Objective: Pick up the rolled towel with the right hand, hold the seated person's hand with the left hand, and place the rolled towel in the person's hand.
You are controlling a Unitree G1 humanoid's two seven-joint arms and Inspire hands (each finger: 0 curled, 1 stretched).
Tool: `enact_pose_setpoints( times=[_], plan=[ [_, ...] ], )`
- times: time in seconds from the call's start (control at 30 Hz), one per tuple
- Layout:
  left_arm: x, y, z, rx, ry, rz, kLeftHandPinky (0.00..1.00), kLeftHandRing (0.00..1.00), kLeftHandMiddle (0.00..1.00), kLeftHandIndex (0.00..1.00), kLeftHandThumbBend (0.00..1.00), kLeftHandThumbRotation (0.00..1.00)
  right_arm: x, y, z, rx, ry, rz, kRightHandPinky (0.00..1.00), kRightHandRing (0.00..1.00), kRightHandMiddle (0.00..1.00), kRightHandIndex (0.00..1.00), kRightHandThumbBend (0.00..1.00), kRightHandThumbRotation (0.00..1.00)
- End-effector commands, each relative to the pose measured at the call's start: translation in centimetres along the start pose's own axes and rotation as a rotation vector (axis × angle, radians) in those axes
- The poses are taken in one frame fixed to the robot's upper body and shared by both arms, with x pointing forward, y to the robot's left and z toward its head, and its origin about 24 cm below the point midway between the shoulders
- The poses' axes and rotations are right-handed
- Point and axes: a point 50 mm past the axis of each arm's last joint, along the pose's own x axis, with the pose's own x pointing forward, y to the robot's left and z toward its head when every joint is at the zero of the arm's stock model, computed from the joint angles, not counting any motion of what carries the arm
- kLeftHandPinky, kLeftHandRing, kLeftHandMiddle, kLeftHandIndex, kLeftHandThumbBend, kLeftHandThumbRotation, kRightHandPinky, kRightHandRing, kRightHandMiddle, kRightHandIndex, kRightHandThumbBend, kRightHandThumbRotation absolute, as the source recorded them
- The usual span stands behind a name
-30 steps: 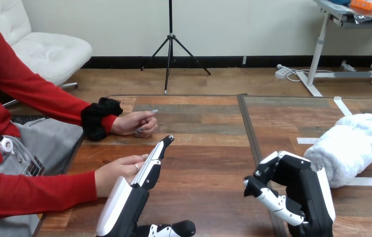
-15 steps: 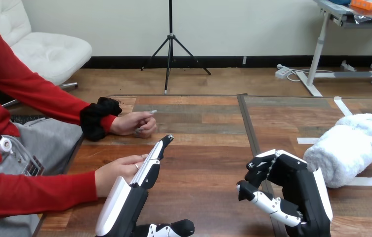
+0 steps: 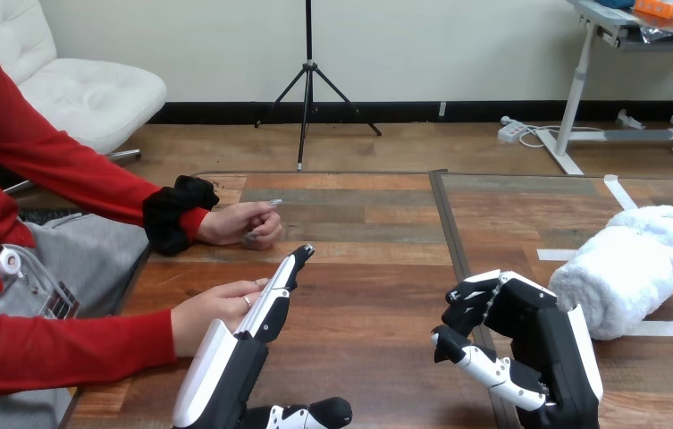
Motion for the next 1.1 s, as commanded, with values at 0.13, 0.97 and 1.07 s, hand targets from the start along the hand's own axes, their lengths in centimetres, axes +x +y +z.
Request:
enact_pose_setpoints(
  times=[0.13,0.97,1.07],
  plan=[
    [1.52,0.68,0.42,0.014,-0.060,0.034,0.90,0.95,0.97,0.98,1.00,0.90,2.03,-0.22,0.97,0.006,-0.084,0.021,0.32,0.38,0.44,0.48,0.84,0.32],
    [1.50,0.64,0.48,0.016,-0.062,0.037,0.88,0.94,0.97,0.97,1.00,0.89,1.91,-0.35,1.09,-0.008,-0.090,0.026,0.33,0.39,0.45,0.49,0.83,0.30],
    [1.50,0.65,0.48,0.017,-0.063,0.036,0.88,0.94,0.97,0.97,1.00,0.89,1.91,-0.33,1.09,-0.007,-0.091,0.026,0.33,0.39,0.45,0.49,0.83,0.31]
  ],
)
